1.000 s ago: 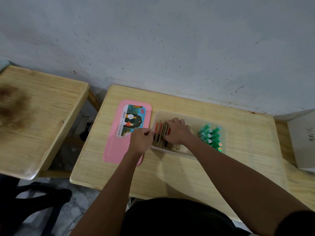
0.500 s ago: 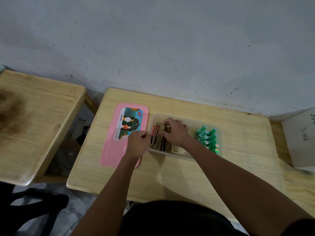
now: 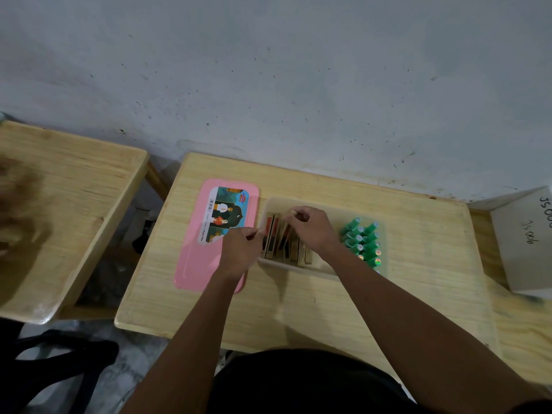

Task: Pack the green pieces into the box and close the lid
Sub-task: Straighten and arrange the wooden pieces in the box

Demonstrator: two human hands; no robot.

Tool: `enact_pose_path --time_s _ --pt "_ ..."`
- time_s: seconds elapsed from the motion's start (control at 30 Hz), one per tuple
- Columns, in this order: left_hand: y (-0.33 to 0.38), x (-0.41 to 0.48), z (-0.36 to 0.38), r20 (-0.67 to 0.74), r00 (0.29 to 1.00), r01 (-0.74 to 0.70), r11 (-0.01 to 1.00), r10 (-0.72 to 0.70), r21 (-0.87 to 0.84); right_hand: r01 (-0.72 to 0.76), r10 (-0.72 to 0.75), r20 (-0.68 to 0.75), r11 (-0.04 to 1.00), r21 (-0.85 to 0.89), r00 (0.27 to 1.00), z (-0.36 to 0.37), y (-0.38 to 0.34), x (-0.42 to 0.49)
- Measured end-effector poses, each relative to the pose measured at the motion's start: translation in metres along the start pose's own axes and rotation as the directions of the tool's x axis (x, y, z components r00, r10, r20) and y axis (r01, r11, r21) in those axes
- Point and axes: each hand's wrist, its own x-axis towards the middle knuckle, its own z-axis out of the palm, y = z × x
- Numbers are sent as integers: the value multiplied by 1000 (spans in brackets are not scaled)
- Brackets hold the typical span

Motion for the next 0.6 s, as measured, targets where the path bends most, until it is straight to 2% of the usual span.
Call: enact_pose_path --time_s 0.27,0.4,0.6 --pt "-1 1 1 -1 1000 18 1000 -18 -22 -132 125 -101 989 -69 987 7 7 13" --pt "-2 1 2 -5 1000 19 1000 -19 -22 -100 90 -67 984 -149 994 8 2 14" --pt "-3 1 2 -11 1000 16 1000 -16 -9 10 14 70 944 -330 997 16 3 9"
